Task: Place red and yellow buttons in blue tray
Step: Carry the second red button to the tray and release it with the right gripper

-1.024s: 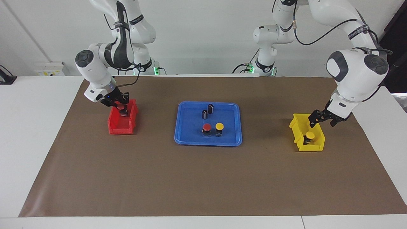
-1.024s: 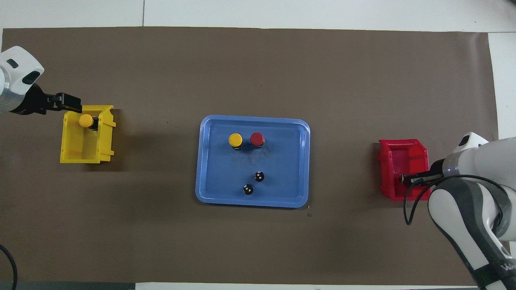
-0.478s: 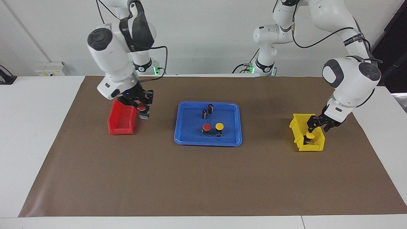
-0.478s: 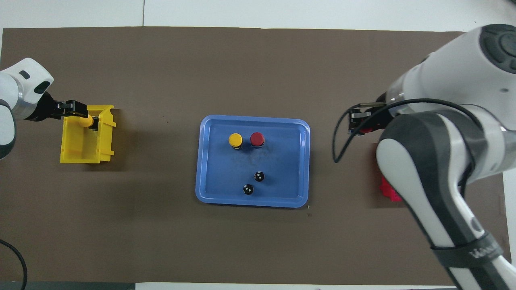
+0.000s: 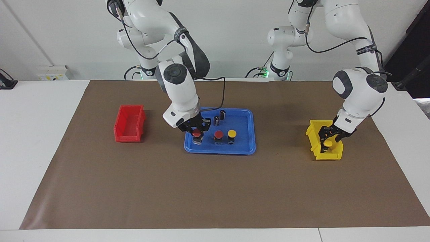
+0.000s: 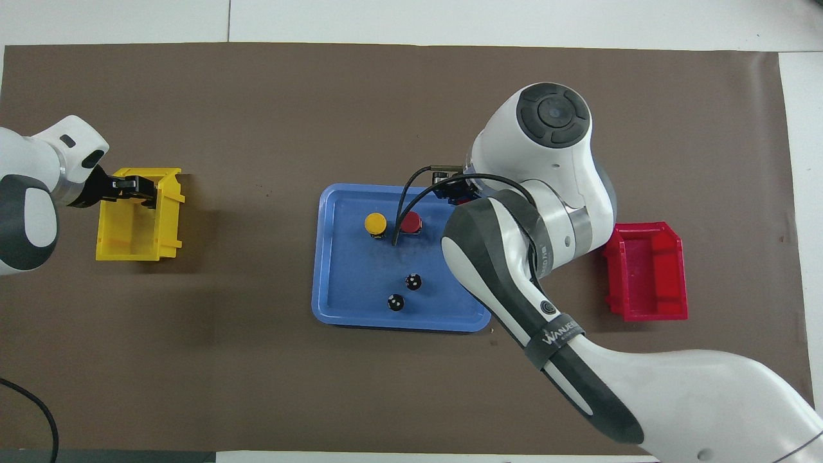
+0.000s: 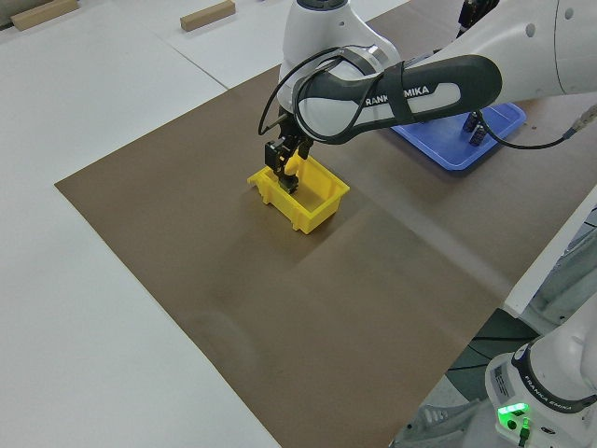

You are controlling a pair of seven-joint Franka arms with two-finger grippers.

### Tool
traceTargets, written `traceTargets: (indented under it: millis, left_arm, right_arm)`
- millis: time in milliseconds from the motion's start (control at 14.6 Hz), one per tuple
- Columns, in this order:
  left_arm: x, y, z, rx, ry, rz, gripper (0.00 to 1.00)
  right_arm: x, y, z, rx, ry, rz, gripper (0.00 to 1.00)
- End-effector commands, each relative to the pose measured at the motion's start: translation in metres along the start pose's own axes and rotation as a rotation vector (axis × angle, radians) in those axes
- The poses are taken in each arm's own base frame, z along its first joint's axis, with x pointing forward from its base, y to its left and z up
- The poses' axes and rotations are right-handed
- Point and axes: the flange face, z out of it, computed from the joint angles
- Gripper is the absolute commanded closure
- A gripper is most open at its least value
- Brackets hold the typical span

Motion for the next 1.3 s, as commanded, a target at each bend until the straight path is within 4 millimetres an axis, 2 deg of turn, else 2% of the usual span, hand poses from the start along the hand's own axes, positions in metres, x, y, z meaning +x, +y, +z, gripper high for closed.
traceTargets:
  millis: [0, 68, 273, 410, 546, 615, 683, 751, 820, 888, 956, 1024, 1161, 1229]
  left_arm:
    - [-0.001, -0.001, 0.003, -0.013, 0.019, 0.005, 0.33]
    - [-0.002, -0.001, 0.006, -0.012, 0.019, 0.007, 0.36]
    - [-0.002, 0.0, 0.007, -0.012, 0.025, 0.003, 0.6]
    - [-0.001, -0.001, 0.006, -0.012, 0.026, 0.001, 0.8]
    - [0.002, 0.003, -0.002, -0.013, 0.018, 0.007, 0.88]
    - [0.005, 0.004, -0.012, -0.016, 0.003, 0.007, 0.89]
    - [0.01, 0.004, -0.029, -0.02, -0.014, 0.008, 0.89]
    - [0.016, 0.006, -0.049, -0.024, -0.034, 0.011, 0.89]
    - [0.02, 0.009, -0.068, -0.027, -0.055, 0.016, 0.89]
    - [0.026, 0.016, -0.088, -0.03, -0.069, 0.02, 0.89]
    - [0.03, 0.033, -0.102, -0.029, -0.08, 0.013, 0.89]
    - [0.032, 0.062, -0.108, -0.024, -0.08, -0.011, 0.89]
    - [0.023, 0.124, -0.099, -0.019, -0.08, -0.028, 0.89]
    - [0.016, 0.145, -0.095, -0.018, -0.085, -0.041, 0.89]
  right_arm:
    - [-0.01, -0.004, 0.008, -0.005, -0.017, 0.007, 0.74]
    - [-0.017, -0.008, 0.018, -0.01, -0.019, -0.001, 0.72]
    - [-0.027, -0.003, 0.046, -0.016, -0.018, 0.009, 0.71]
    - [-0.029, -0.001, 0.048, -0.023, -0.028, 0.01, 0.7]
    - [-0.029, 0.001, 0.049, -0.025, -0.03, 0.012, 0.66]
    - [-0.03, 0.0, 0.05, -0.025, -0.03, 0.01, 0.47]
    - [-0.027, 0.001, 0.047, -0.026, -0.028, 0.013, 0.14]
    - [-0.024, 0.003, 0.04, -0.033, -0.009, 0.006, 0.0]
    - [-0.018, 0.006, 0.025, -0.04, 0.021, 0.001, 0.0]
    - [-0.012, 0.016, 0.001, -0.04, 0.048, 0.009, 0.0]
    - [-0.005, 0.032, -0.021, -0.042, 0.052, 0.031, 0.0]
    - [0.0, 0.052, -0.053, -0.051, 0.056, 0.058, 0.0]
    - [0.002, 0.092, -0.113, -0.063, 0.073, 0.098, 0.0]
    - [-0.001, 0.11, -0.137, -0.07, 0.064, 0.116, 0.0]
